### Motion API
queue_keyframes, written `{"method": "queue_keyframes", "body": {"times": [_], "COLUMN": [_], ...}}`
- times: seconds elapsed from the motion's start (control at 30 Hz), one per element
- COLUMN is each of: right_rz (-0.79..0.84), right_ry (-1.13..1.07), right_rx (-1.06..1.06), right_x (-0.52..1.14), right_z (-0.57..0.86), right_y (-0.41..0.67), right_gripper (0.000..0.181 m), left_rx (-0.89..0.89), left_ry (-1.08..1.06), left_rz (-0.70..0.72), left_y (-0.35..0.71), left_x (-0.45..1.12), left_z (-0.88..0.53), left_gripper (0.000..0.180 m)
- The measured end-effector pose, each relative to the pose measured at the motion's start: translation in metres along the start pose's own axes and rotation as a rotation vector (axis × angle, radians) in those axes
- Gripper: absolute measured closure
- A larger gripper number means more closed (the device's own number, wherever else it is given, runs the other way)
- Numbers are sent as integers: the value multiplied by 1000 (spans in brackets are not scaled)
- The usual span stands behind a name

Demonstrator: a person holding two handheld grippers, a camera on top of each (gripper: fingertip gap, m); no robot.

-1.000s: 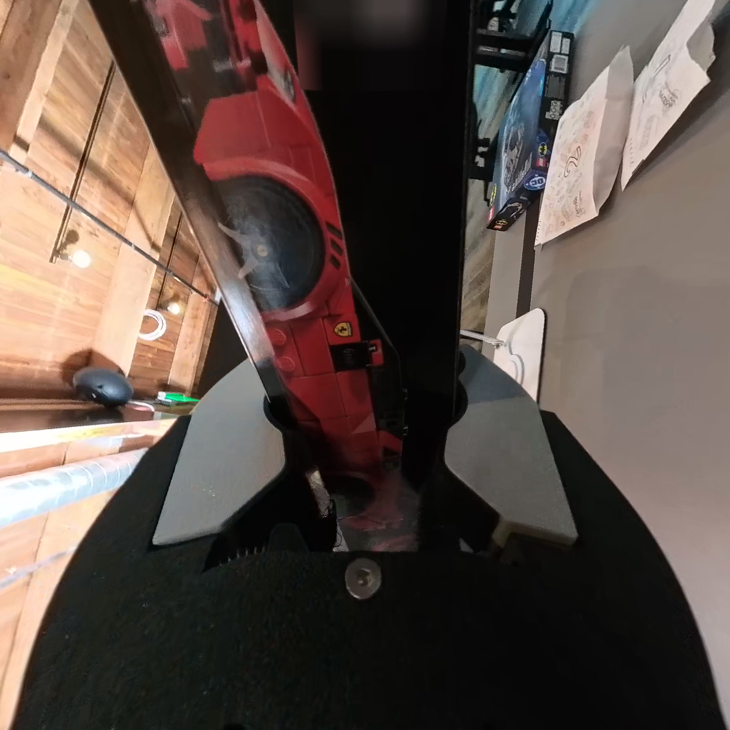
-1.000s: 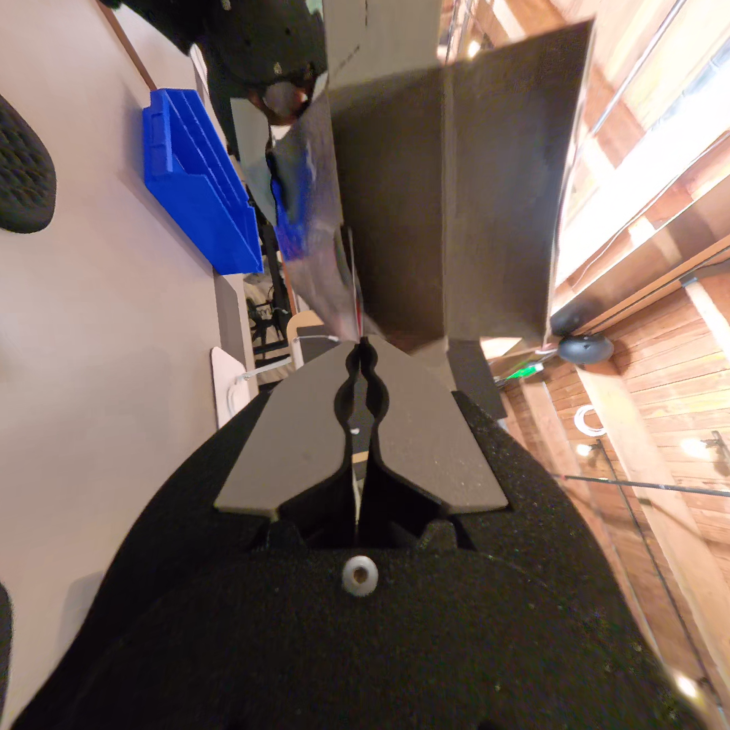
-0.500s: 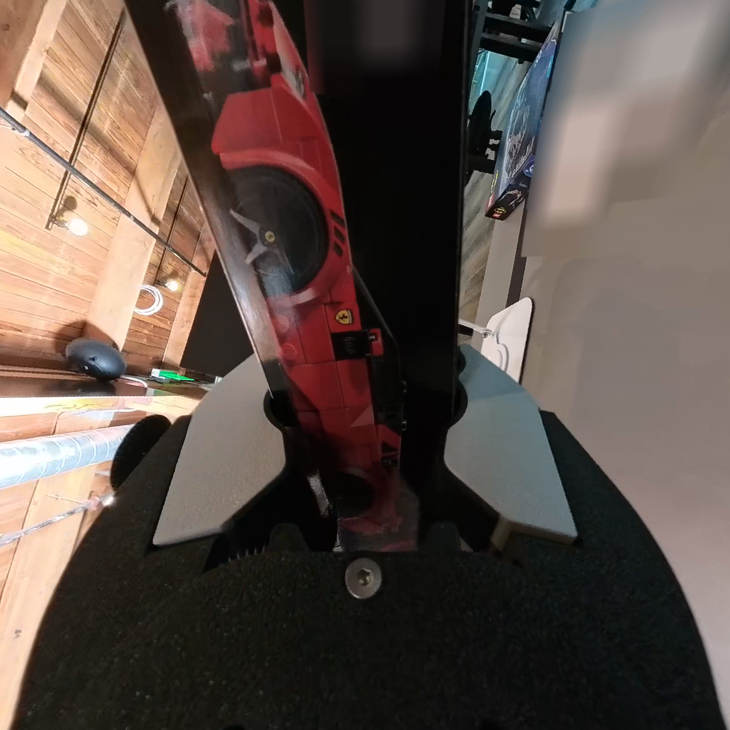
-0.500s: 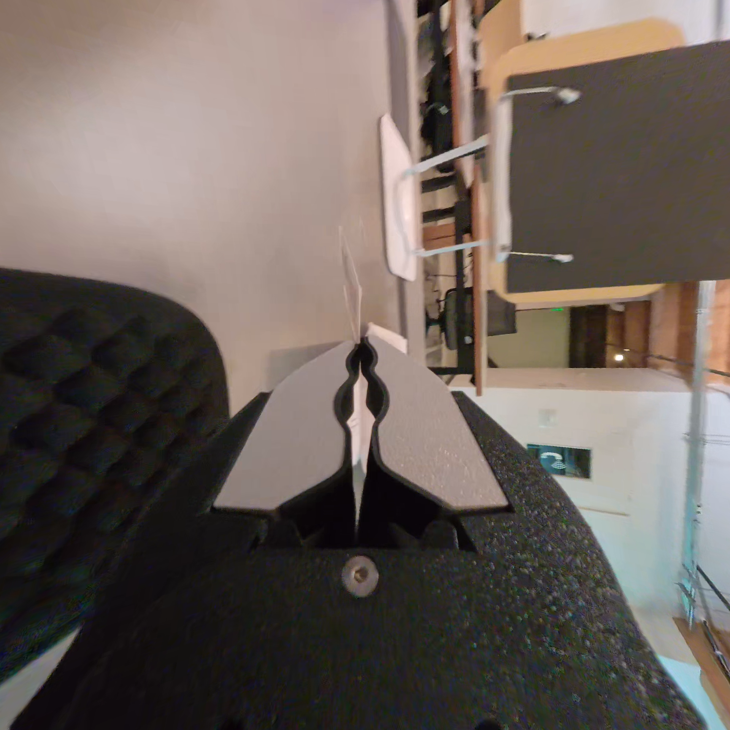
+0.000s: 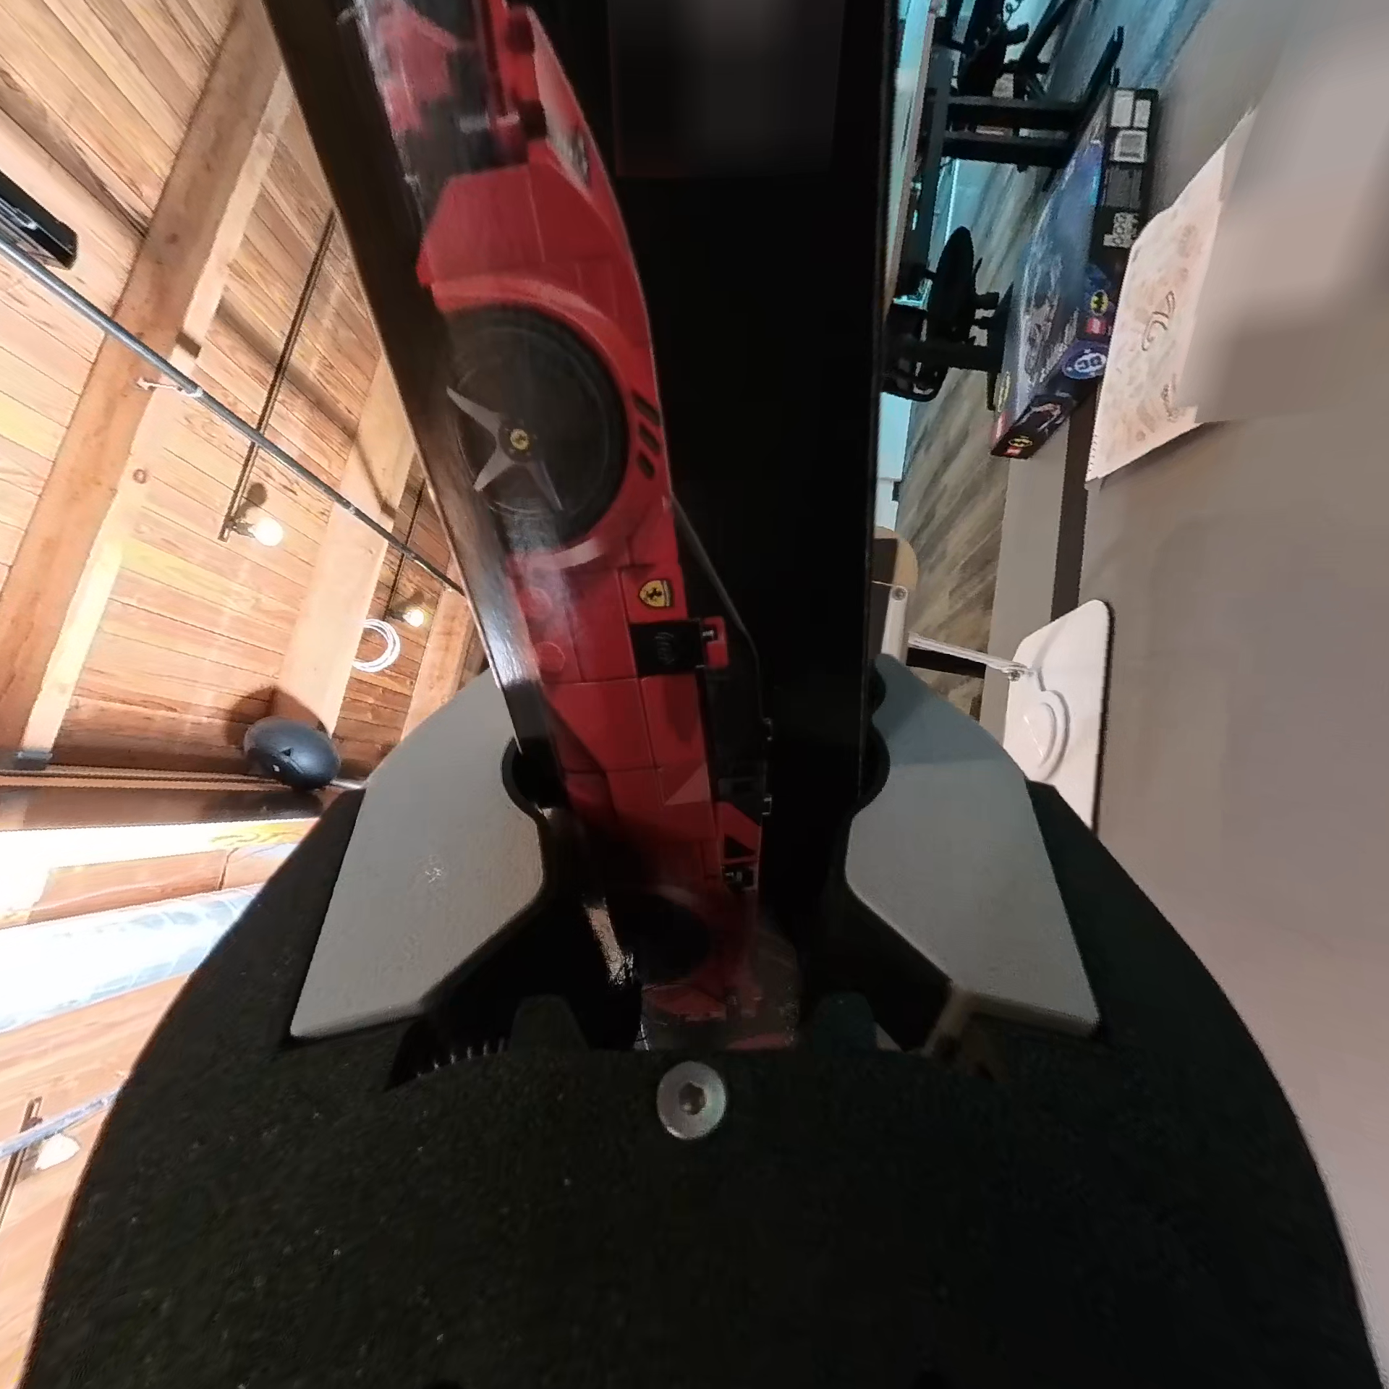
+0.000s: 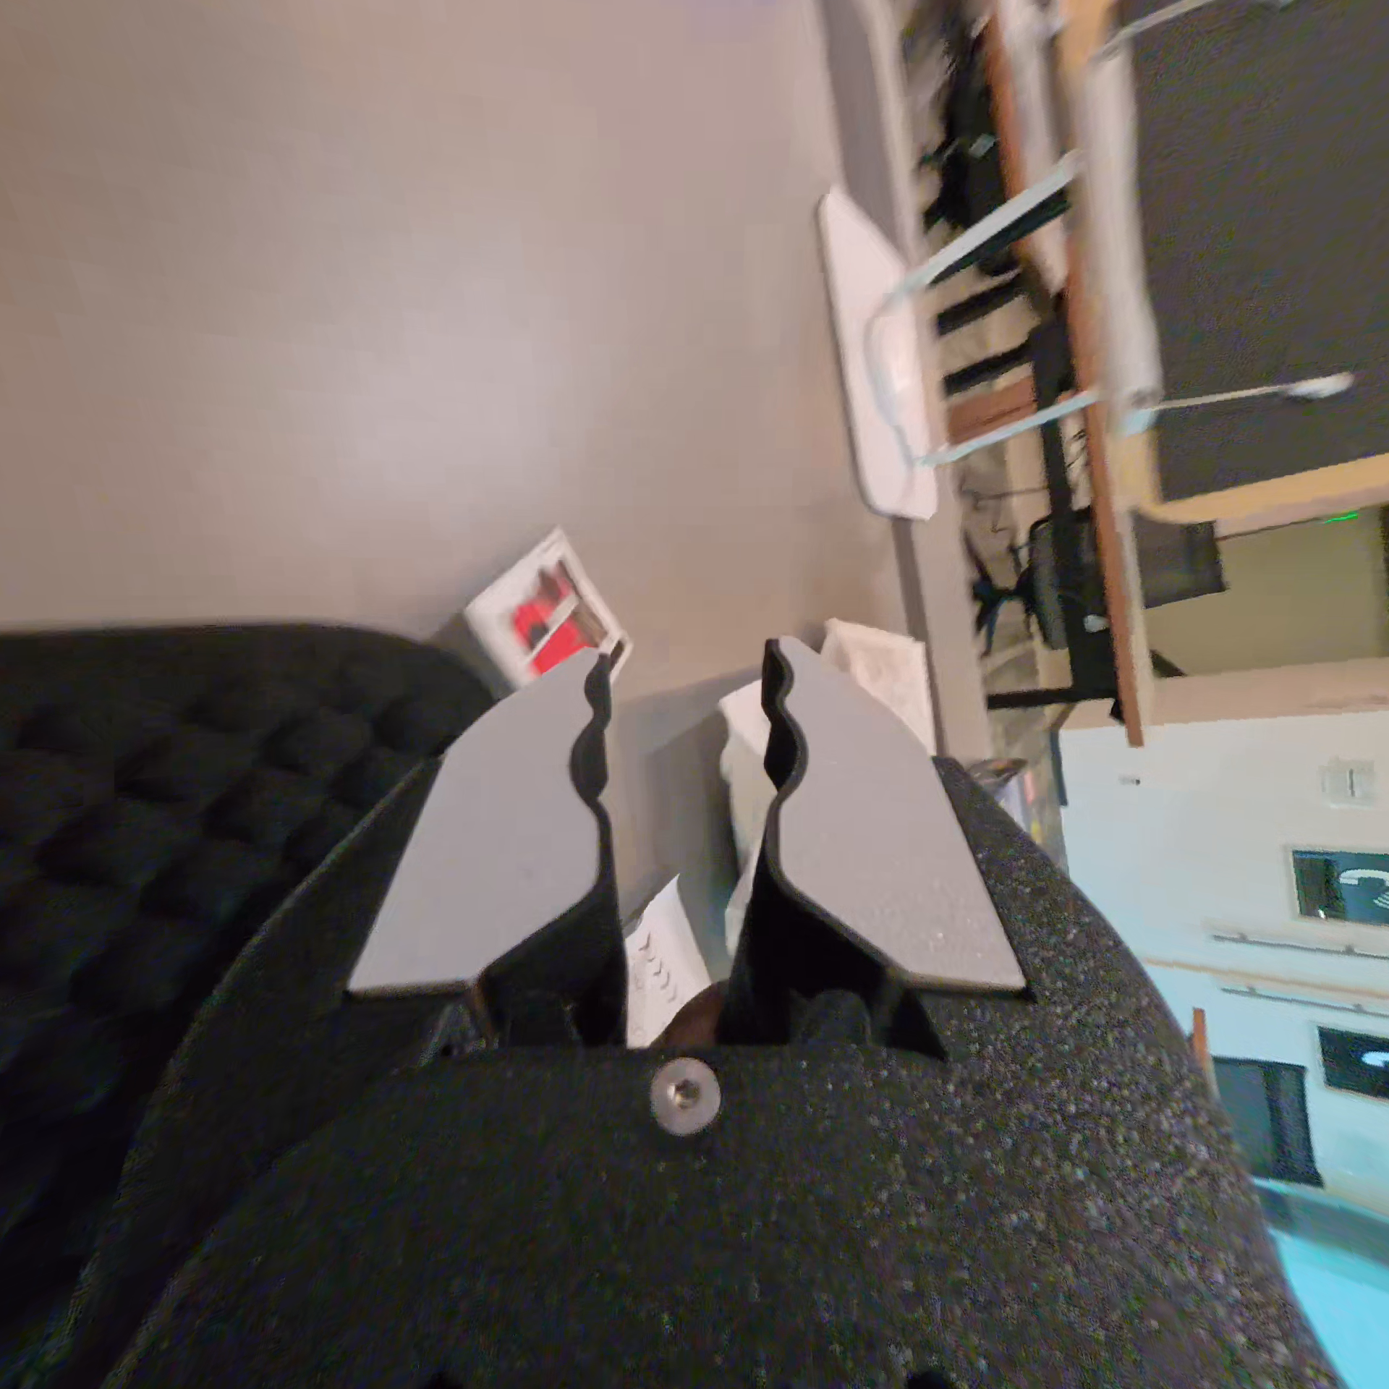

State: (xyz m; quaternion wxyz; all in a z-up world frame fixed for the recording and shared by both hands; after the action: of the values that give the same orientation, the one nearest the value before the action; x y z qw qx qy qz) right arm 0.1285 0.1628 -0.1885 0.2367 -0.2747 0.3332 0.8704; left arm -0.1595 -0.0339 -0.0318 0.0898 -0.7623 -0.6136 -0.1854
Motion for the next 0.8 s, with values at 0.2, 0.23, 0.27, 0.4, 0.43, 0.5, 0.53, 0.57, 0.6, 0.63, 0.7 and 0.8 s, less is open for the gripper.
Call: {"method": "queue_keyframes", "body": {"times": [0.2, 0.23, 0.27, 0.4, 0.43, 0.5, 0.53, 0.57, 0.6, 0.63, 0.7, 0.8], "right_rz": [517, 574, 606, 531, 503, 460, 445, 433, 420, 405, 375, 337], "right_ry": [-292, -319, -348, -389, -379, -360, -349, -332, -315, -301, -266, -189], "right_rx": [-90, -128, -173, -354, -392, -444, -461, -472, -479, -484, -483, -468], "right_x": [-92, -108, -121, -144, -143, -140, -139, -138, -137, -136, -135, -134], "right_z": [12, 12, 13, 18, 21, 24, 25, 26, 26, 26, 25, 25], "right_y": [80, 95, 109, 149, 155, 165, 168, 171, 174, 175, 176, 176], "right_gripper": [158, 159, 159, 159, 160, 164, 164, 167, 170, 171, 170, 167], "left_rx": [56, 67, 80, 132, 139, 149, 156, 165, 177, 187, 204, 226], "left_ry": [-9, -16, -25, -43, -48, -55, -58, -59, -61, -64, -73, -92], "left_rz": [19, 20, 22, 36, 42, 60, 68, 76, 82, 85, 93, 110], "left_y": [6, 8, 9, 18, 21, 27, 30, 32, 35, 37, 39, 43], "left_x": [3, 3, 4, 9, 11, 12, 14, 14, 15, 16, 18, 20], "left_z": [-20, -22, -24, -24, -25, -25, -25, -25, -25, -25, -23, -22], "left_gripper": [98, 98, 98, 98, 98, 98, 98, 98, 98, 98, 98, 98]}}
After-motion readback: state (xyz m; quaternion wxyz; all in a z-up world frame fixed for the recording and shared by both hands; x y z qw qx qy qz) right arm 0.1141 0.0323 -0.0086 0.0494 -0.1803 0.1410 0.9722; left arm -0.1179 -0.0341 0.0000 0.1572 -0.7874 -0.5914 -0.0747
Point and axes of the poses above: each gripper's, where its closed fingertips meet, x out along the fingers, y out of its top, z = x × y across the jaws, the point moved 8 cm from there along -x, back along the fingers, and after that the axes turned 13 degrees about y, right-handed, at the moved point
